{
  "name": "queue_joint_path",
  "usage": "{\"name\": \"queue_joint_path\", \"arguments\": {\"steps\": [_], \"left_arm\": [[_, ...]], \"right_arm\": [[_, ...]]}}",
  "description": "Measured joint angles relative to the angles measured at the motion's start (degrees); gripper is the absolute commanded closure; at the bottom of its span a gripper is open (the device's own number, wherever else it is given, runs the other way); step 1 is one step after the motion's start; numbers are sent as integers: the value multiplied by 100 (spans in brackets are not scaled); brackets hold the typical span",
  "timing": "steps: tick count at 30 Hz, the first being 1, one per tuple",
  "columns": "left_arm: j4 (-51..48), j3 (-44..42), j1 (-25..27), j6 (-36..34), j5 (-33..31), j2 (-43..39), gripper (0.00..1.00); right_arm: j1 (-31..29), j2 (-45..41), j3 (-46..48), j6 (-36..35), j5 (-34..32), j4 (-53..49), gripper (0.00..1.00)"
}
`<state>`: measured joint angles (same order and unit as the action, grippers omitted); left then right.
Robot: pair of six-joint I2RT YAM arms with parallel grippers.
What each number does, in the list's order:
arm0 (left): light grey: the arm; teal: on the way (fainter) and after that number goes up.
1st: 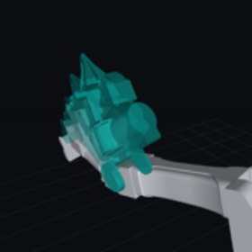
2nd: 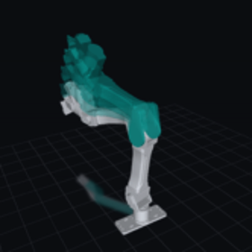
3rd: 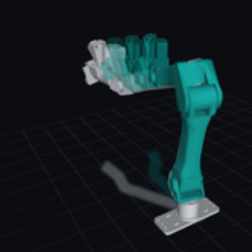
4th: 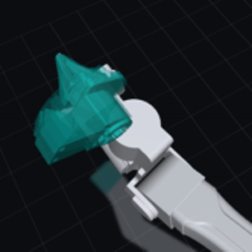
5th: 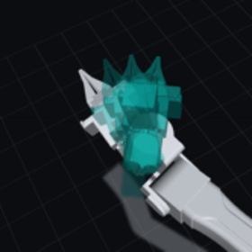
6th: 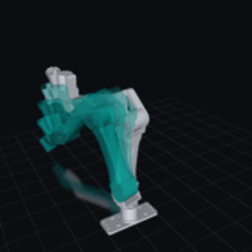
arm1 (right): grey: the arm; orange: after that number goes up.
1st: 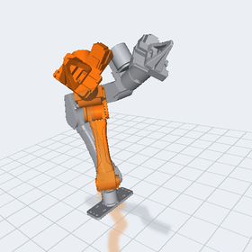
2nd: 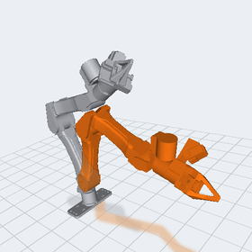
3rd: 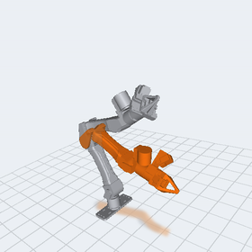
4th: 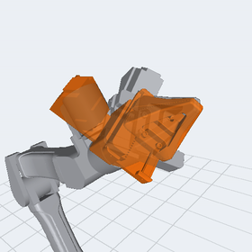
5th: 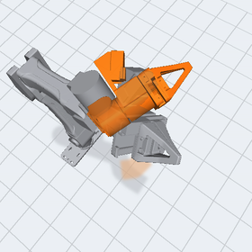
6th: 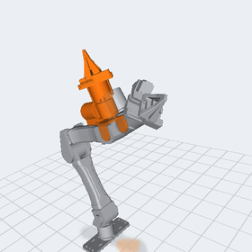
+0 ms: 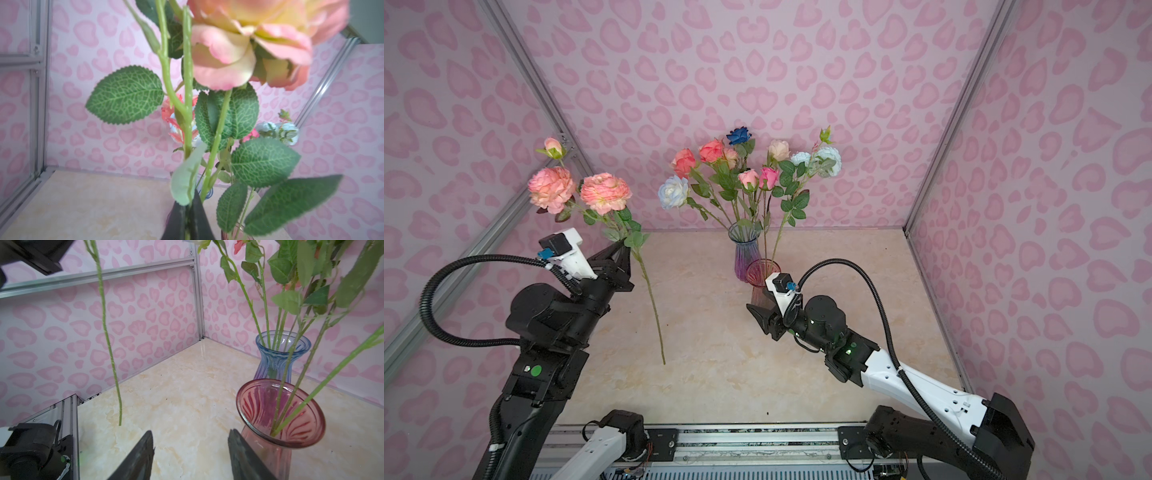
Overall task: Arrange the flowers into the vase
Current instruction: 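Lift the peach rose spray upright off the table with the left gripper, then carry the peach rose spray over the blue-purple vase with the left gripper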
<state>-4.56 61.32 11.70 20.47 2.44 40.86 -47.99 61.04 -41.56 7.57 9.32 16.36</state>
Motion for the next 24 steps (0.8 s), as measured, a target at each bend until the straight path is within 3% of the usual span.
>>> {"name": "queue_joint_path", "arguments": {"steps": [5, 10, 18, 24], "left_arm": [[313, 446, 31, -74, 529, -142, 97], [815, 750, 227, 254, 1043, 323, 97], [1556, 2087, 1637, 111, 1163, 1825, 97], [1816, 2981, 2288, -122, 977, 2758, 97]], "right_arm": [[-7, -83, 63, -28, -328, 0, 41], [57, -339, 155, -63, -807, 0, 42], [601, -850, 350, 83, -1207, -238, 42], [953, -1327, 538, 267, -1309, -398, 41]]}}
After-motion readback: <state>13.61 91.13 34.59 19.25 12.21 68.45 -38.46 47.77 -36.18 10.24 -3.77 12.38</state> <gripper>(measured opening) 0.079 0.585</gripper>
